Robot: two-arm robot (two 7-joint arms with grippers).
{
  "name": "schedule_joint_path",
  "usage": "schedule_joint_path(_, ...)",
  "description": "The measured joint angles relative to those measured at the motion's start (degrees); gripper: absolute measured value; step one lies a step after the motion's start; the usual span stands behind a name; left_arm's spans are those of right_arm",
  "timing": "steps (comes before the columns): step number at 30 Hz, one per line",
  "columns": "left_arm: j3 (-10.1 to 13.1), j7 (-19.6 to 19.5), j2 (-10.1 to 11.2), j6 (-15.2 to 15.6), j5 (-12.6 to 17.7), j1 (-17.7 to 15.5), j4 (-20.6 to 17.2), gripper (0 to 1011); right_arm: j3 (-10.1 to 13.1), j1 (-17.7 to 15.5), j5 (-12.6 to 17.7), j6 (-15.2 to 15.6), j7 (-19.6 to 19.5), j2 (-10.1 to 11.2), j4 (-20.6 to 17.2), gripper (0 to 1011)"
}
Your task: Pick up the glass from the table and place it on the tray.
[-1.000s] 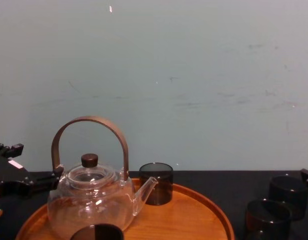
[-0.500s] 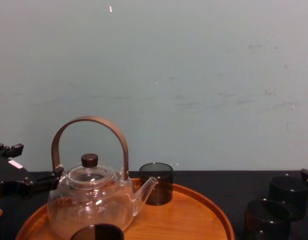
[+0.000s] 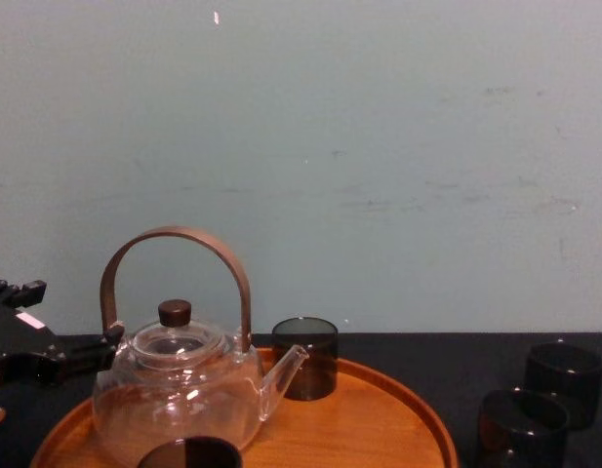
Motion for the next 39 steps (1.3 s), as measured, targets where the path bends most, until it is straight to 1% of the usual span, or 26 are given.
schedule_joint_path(3, 0.0, 0.0, 0.0, 0.0, 0.0, 0.0, 0.0, 1009, 0.7, -2.1, 0.0, 0.9, 0.5, 1.2, -2.9, 1002)
schedule_joint_path(10, 0.0, 0.0, 0.0, 0.0, 0.0, 0.0, 0.0, 1010, 2.0, -6.1, -0.1, 1.3, 1.5, 2.8, -7.9, 1002)
schedule_joint_path(16, 0.0, 0.0, 0.0, 0.0, 0.0, 0.0, 0.0, 1009, 2.1, -7.7, -0.5, 1.6, 2.9, 2.8, -9.8, 1002)
schedule_joint_path(20, 0.0, 0.0, 0.0, 0.0, 0.0, 0.0, 0.0, 1010, 1.9, -8.0, -0.2, 1.5, 4.5, 2.1, -9.8, 1002)
schedule_joint_path(26, 0.0, 0.0, 0.0, 0.0, 0.0, 0.0, 0.0, 1010, 1.6, -8.1, 1.2, 1.2, 7.3, 0.8, -9.2, 1002)
schedule_joint_path(28, 0.0, 0.0, 0.0, 0.0, 0.0, 0.0, 0.0, 1009, 1.5, -7.8, 1.4, 1.4, 8.4, 0.1, -8.7, 1002)
schedule_joint_path(29, 0.0, 0.0, 0.0, 0.0, 0.0, 0.0, 0.0, 1009, 1.5, -7.8, 1.4, 1.4, 8.4, 0.1, -8.7, 1002)
schedule_joint_path(35, 0.0, 0.0, 0.0, 0.0, 0.0, 0.0, 0.0, 1009, 1.5, -7.1, 1.6, 2.0, 10.1, -1.5, -7.2, 1002)
schedule_joint_path(39, 0.0, 0.0, 0.0, 0.0, 0.0, 0.0, 0.0, 1009, 1.8, -6.9, 1.8, 2.2, 10.8, -2.1, -6.7, 1002)
